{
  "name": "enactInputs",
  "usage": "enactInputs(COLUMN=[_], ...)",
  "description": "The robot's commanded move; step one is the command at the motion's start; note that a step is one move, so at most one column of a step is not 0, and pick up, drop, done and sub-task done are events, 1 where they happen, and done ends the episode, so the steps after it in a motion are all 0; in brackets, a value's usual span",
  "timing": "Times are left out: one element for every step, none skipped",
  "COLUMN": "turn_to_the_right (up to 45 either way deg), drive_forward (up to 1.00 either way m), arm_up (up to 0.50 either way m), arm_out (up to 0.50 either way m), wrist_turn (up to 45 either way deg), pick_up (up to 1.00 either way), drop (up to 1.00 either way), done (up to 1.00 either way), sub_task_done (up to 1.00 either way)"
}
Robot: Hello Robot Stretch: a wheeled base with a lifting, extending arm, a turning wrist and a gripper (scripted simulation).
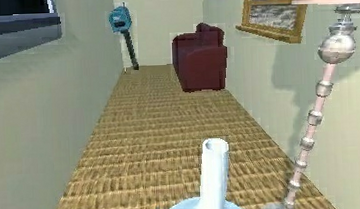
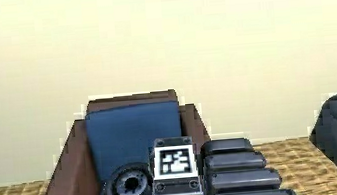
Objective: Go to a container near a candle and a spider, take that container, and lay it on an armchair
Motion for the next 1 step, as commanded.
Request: enactInputs(turn_to_the_right=[-6.0], drive_forward=[0.0], arm_up=[0.0], arm_out=[0.0], wrist_turn=[0.0], pick_up=[0.0], drop=[0.0], done=[0.0], sub_task_done=[0.0])
